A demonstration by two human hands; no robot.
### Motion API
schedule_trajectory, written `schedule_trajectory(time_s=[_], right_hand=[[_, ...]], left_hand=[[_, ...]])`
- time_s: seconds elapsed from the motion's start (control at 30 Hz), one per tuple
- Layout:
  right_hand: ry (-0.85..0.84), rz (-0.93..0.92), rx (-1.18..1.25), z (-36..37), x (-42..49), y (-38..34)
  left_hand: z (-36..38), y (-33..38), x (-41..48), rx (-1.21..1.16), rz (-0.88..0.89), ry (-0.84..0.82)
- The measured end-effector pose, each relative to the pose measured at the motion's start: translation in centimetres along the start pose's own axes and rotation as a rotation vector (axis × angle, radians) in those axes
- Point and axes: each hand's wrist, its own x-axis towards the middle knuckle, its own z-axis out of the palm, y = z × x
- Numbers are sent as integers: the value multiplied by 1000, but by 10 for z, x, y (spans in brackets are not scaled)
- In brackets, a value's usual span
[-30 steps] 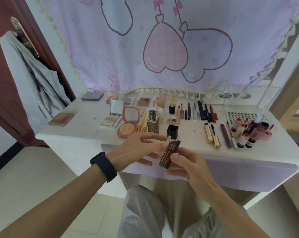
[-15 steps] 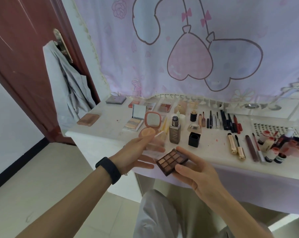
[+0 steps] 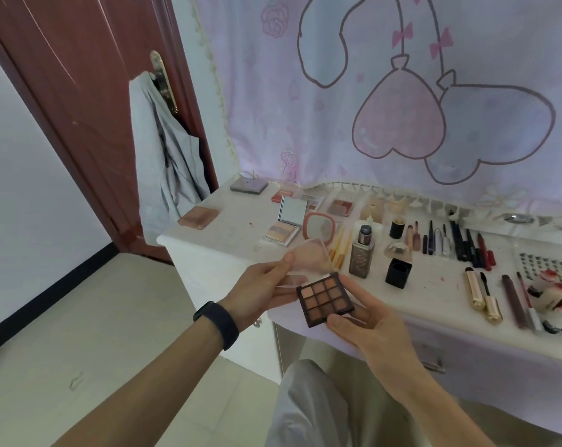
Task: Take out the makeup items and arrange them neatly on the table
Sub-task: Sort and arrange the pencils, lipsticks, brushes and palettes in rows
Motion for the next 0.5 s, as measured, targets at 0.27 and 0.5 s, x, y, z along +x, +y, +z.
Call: schedule_trajectory(time_s=[0.27, 0.5], right_hand=[[-7, -43, -17, 26, 7, 5], [-4, -133, -501, 26, 19, 11]], left_hand=[[-21, -9, -4, -56, -20, 15], [-63, -6, 12, -78, 19, 117]])
